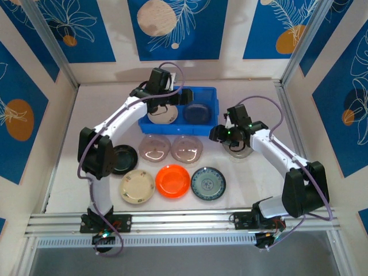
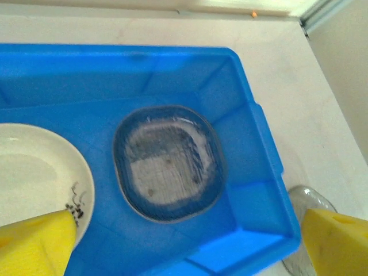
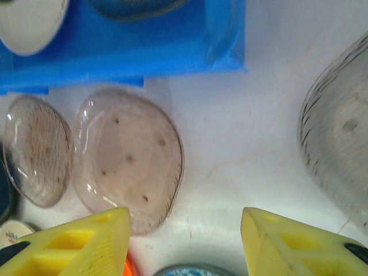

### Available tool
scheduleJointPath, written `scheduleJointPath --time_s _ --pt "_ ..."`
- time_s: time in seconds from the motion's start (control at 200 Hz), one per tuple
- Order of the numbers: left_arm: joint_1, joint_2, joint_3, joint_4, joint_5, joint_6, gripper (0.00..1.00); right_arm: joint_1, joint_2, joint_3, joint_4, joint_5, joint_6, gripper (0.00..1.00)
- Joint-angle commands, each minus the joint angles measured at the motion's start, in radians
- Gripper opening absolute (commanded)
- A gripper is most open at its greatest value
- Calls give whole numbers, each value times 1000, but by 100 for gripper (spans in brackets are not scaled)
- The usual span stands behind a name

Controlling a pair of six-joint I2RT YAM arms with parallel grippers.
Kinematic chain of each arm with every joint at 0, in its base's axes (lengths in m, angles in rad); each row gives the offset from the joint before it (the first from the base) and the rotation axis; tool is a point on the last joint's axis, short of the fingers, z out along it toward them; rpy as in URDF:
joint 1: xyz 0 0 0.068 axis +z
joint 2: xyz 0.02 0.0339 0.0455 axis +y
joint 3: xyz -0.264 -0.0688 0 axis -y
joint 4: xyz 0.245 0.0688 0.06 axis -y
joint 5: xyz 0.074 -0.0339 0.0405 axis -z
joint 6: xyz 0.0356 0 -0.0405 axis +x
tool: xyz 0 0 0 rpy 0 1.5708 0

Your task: Place the plates into the plastic bin on the countertop

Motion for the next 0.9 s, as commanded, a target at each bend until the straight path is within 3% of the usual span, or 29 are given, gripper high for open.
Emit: scheduleJointPath --time_s 0.0,0.395,0.895 --pt "-30 -82 -64 5 49 62 100 41 -53 -46 -31 -18 -13 54" --pt "-36 -181 -242 58 164 56 100 96 -200 -221 -37 -99 23 51" --pt "-38 -235 -328 87 170 45 100 106 -258 -321 -66 -49 111 49"
